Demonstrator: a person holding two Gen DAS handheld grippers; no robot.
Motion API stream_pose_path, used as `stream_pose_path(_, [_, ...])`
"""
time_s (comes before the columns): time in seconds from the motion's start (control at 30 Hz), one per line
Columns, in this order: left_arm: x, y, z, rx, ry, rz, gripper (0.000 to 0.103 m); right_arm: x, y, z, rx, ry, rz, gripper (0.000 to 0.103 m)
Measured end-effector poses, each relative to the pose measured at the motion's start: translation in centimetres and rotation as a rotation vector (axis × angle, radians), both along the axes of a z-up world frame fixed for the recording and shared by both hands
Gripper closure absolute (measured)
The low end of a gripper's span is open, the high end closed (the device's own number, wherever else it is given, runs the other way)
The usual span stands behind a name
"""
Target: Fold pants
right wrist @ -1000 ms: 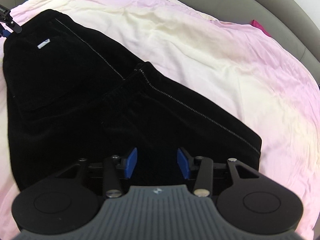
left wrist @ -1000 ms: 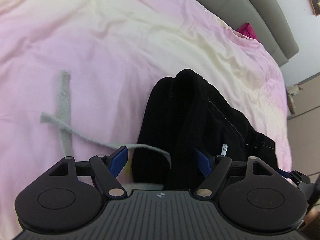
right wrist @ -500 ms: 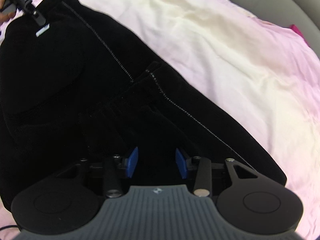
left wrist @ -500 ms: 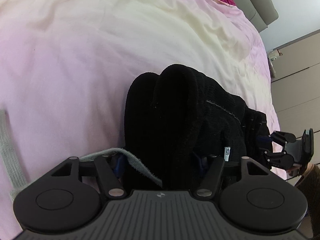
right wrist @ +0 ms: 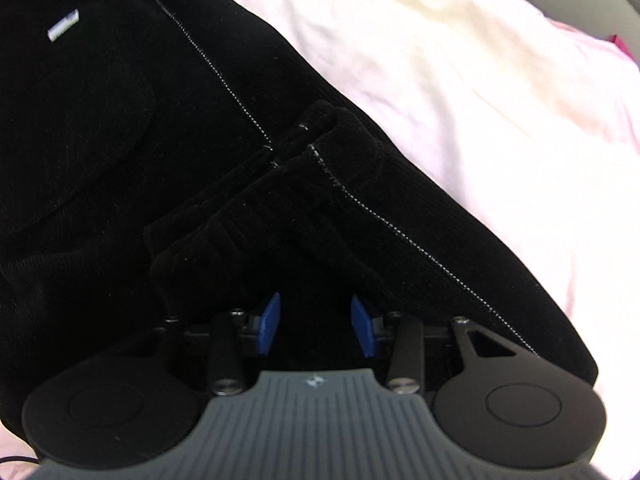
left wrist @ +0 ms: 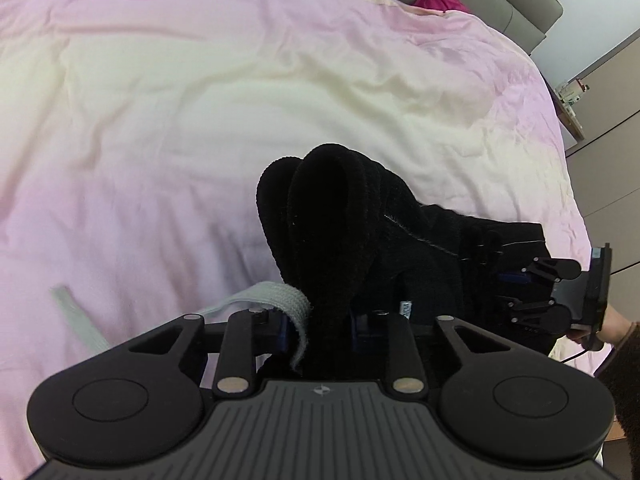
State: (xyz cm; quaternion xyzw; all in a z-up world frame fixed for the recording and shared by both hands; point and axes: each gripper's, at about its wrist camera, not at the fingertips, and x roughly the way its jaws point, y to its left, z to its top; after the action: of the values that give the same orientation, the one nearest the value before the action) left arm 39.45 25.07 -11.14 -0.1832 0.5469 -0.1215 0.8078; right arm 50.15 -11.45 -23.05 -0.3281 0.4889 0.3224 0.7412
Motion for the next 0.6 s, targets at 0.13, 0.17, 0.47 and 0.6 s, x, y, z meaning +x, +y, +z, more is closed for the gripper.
stream_pose_path(0.13, [-0.1, -4.1, 5.5, 0.074, -0.009, 0.001, 0.075, -1.1, -1.0, 1.1, 0.037, -0.041, -0.031, 0.065])
stream_pose_path(0.17, [-0.1, -5.1, 6.7, 0.083, -0.012, 0.003, 0.076, -1.4, -1.7, 1.6, 0.058, -0.047, -0.046, 0.065])
stream_pose_path(0.47, [2.2, -19.8, 15.3, 0.111, 0.009, 0.027, 0.076, -6.3, -11.8, 5.0, 0.208, -0.112, -0.125, 0.065])
stream_pose_path(0.6, [4.1, -29.2, 16.1, 0.152, 0.004, -0.04, 0.076, -7.7, -15.7, 5.8, 0.226, -0.149, -0.147, 0.065])
